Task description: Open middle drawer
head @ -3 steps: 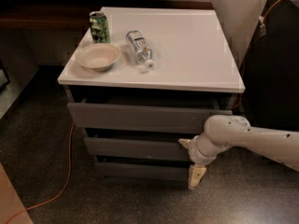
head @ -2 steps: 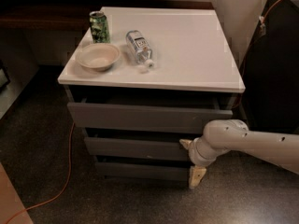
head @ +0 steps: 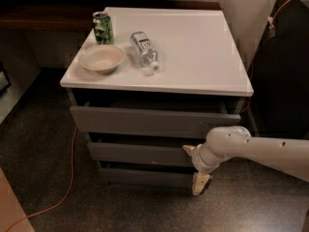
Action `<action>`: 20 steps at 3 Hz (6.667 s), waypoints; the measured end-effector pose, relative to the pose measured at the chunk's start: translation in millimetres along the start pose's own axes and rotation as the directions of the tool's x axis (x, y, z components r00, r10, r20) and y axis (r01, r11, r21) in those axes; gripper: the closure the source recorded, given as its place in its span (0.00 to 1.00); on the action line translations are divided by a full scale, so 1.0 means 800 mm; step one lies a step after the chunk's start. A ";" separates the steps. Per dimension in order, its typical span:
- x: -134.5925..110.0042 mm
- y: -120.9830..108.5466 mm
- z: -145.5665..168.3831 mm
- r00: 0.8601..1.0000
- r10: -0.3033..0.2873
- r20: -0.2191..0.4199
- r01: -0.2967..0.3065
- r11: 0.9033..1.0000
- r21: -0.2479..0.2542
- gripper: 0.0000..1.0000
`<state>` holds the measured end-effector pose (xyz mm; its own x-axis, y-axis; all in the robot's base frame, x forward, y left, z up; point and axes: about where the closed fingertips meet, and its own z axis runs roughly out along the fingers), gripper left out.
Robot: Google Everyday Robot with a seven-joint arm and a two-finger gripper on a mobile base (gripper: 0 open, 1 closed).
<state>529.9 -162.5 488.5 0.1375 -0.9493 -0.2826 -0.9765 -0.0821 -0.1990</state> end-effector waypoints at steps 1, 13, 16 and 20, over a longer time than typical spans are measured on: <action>0.002 -0.015 0.018 1.000 -0.017 0.019 0.017 1.000 0.011 0.00; 0.004 0.036 0.088 0.993 0.117 0.031 -0.119 0.991 0.068 1.00; -0.023 0.069 0.086 0.978 0.206 0.042 -0.208 0.976 0.065 0.62; -0.124 0.023 0.019 0.962 0.258 0.094 -0.258 0.966 -0.016 0.00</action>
Offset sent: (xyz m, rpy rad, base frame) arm 0.0553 0.0070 -0.0239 0.0039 -0.1250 0.0273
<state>500.7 -65.5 498.6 -0.1044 -0.9056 -0.4111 -0.9815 0.1605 -0.1041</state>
